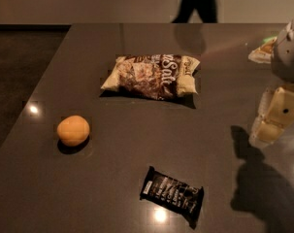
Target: Move rxbar chocolate near brown chip bag
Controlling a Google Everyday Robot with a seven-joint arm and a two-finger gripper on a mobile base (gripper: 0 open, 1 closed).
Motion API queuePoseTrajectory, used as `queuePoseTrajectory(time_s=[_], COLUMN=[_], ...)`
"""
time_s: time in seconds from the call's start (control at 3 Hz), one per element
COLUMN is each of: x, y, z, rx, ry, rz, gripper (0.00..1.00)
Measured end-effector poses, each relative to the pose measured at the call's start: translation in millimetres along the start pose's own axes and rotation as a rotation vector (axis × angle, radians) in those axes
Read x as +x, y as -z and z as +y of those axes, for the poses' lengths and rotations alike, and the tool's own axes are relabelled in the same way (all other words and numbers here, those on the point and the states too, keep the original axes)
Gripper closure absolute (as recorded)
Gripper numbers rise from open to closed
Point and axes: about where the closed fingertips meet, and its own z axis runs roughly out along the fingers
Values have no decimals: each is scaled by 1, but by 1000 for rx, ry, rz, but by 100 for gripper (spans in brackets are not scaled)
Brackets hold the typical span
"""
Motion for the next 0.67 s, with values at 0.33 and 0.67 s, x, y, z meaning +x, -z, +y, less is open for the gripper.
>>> queuePoseTrajectory(time_s=[0.33,0.67], x=[-18,-34], y=[-23,-50], z=[42,73], rx=[-31,-69], ry=[36,59], rz=[-73,-128], gripper=[0,0])
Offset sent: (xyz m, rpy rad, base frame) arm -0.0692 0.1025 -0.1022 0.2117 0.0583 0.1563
